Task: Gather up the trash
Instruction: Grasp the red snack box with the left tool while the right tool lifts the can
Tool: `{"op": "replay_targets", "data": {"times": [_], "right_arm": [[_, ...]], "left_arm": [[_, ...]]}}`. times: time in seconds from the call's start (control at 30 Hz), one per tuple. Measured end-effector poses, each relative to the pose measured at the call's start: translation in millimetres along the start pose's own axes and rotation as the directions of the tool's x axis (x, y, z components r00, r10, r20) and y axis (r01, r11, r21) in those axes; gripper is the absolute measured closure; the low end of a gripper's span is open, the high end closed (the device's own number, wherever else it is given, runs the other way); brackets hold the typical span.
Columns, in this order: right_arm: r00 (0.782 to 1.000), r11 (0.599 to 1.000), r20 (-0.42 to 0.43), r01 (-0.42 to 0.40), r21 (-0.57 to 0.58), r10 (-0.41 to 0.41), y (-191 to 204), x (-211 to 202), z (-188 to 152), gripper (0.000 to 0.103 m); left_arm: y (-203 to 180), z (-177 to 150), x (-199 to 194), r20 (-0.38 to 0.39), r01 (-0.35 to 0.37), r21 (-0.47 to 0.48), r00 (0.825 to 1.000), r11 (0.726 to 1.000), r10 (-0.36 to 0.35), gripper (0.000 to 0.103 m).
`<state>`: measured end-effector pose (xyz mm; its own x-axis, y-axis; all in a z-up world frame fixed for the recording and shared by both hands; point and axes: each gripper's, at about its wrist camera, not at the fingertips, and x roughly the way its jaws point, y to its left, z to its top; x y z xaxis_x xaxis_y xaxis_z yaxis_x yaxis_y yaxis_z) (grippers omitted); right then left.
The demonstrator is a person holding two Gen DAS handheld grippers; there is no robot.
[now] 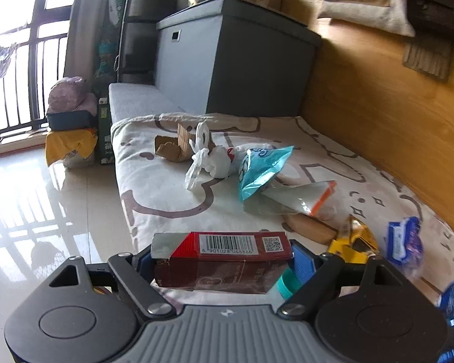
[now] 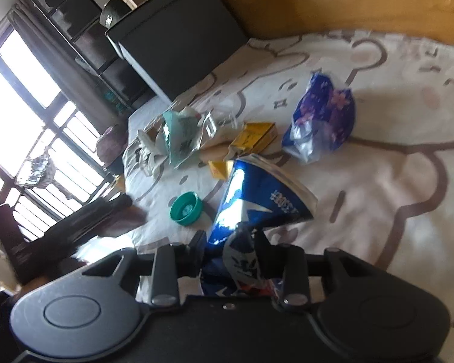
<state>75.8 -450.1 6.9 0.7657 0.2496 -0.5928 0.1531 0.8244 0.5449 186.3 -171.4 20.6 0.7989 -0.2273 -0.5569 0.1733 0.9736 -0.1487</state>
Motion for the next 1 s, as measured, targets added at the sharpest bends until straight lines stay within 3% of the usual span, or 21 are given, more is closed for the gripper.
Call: {"op": "replay_targets", "data": {"times": [0.23,0.43,1.0], "right_arm": [[0.996,0.994,0.060,0.066,-0.082,-0.061,25,-13,-4,0.068],[0.993,0.982,0.103,0.082,-0.168,-0.065,56,-19,-7,0.068],[0.990,0.932,0.135,0.078,-0.355,-0.031,147,10,-20,0.068]], "left_arm": [[8,-2,-45,0.016,0.026,0.044,1.000,0.999,-0.027,0.018],[21,-2,-79,0.028,0.023,0.065,0.999,0.998,-0.025,0.018],[86,5,-127,0.034,-0.105,0.028,0.994,0.994,0.104,0.018]]}}
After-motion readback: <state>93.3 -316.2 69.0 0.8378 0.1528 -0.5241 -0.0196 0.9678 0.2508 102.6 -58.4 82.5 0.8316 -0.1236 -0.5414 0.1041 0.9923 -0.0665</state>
